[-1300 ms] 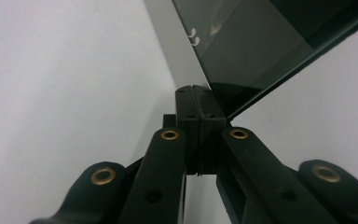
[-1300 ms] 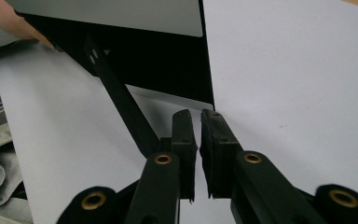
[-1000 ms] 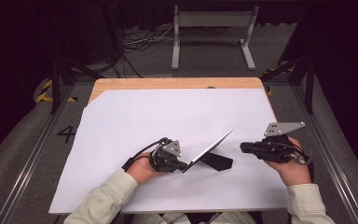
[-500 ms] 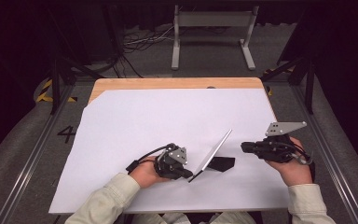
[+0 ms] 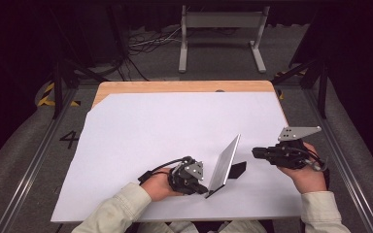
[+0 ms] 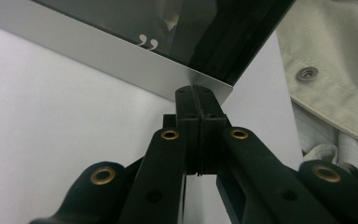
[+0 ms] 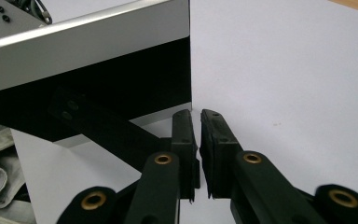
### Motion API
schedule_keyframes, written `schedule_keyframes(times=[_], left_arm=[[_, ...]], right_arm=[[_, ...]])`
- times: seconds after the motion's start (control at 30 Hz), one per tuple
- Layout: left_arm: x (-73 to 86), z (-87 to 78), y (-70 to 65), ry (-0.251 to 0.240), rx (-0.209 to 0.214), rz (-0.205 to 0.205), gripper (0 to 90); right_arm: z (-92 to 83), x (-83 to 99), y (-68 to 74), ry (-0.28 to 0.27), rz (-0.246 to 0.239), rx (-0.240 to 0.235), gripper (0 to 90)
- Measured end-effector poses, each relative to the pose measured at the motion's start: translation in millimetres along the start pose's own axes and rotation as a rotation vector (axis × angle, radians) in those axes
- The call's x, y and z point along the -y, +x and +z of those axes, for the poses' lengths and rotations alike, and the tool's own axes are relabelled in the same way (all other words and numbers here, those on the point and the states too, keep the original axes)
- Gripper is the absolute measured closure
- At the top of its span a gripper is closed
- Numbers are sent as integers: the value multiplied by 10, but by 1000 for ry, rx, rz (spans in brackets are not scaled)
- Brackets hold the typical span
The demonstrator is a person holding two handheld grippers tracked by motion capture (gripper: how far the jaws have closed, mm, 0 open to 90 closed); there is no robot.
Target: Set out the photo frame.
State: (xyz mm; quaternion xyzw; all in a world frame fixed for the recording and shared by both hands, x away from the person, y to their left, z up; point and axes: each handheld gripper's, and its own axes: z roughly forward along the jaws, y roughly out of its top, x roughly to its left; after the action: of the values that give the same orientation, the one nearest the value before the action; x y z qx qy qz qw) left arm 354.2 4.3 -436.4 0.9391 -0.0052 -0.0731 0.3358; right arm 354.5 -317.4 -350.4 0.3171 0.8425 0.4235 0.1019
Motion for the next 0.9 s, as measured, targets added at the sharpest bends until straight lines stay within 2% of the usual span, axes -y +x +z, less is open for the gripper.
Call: schedule_keyframes(times=[0.33,0.6,0.9], left_arm=[[-112,108,-49,3,27,28,900],[-203,189,-77,8,47,55,900],[-299,276,-92,6,60,68,900]], right_arm=[[-20,29,-1,0,9,2,835],[-105,86,-3,-3,29,20,835],[-185,139,12,-4,49,33,836]])
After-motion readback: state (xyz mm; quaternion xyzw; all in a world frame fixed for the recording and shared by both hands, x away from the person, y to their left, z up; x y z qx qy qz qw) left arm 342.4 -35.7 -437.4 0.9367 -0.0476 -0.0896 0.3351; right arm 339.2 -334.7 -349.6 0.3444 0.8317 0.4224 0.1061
